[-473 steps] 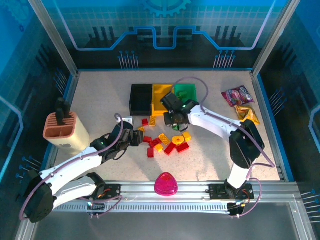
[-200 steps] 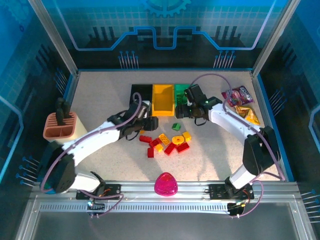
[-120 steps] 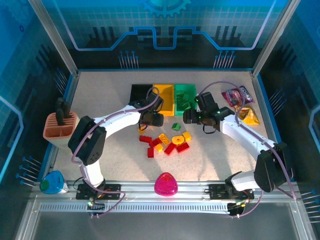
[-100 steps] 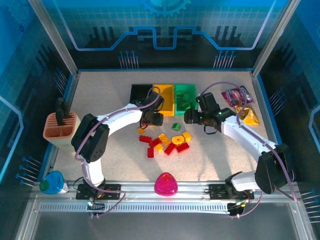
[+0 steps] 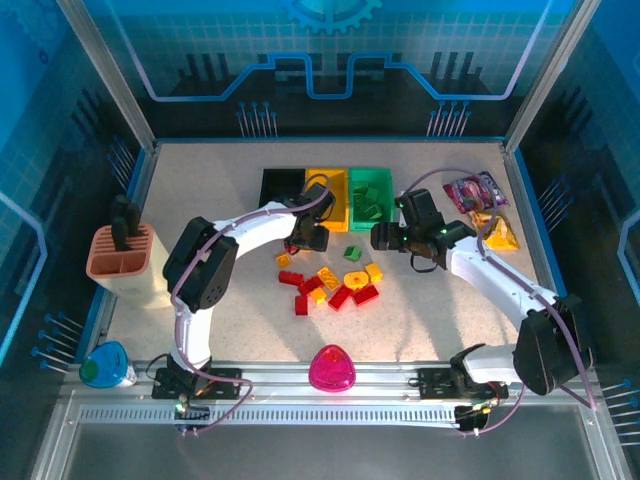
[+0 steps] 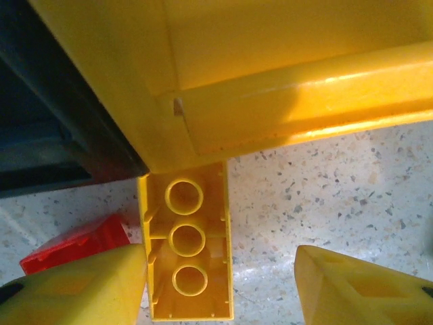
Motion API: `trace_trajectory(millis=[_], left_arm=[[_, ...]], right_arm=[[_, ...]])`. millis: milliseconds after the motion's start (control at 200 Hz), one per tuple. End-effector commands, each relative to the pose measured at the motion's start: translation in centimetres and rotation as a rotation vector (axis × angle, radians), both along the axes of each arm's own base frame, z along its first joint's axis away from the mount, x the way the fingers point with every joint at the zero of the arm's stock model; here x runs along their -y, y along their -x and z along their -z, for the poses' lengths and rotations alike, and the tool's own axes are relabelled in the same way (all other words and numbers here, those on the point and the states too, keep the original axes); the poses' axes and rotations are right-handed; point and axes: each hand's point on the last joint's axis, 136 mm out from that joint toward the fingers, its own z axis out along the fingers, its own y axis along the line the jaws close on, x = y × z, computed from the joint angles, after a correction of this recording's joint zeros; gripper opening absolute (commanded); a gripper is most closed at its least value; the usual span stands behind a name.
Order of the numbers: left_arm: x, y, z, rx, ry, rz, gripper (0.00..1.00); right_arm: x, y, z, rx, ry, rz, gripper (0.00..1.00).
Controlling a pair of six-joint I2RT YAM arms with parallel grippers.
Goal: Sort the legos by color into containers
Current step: Pick up the lego from the center of the table.
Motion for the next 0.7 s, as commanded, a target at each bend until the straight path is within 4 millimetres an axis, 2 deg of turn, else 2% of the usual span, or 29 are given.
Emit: trace_trajectory(millis=[0,320,515,695], left_arm=[[-0.9,-0.3,0.4,-0.012,-0.058,0.003,0.6],[-0.6,1.0,2.1,-0.05,-0.075,0.019,0.58],[-0.4,1.8,2.4,-0.053,-0.09,0.032,0.42],[-0.4,2.5,2.7,-0.061,-0.109,0.041,0.36]], right_arm=[[0.4,-0.1,-0.6,0.023,-0.031,0.02,0.84],[0.1,-0.1,-0.6,0.023,-0.051,0.023,0.83],[0.3,0.1,-0.6,0.031,-0.052,0.029,0.83],[0.4,0.2,-0.5,0.031,-0.054,0.033,0.82]])
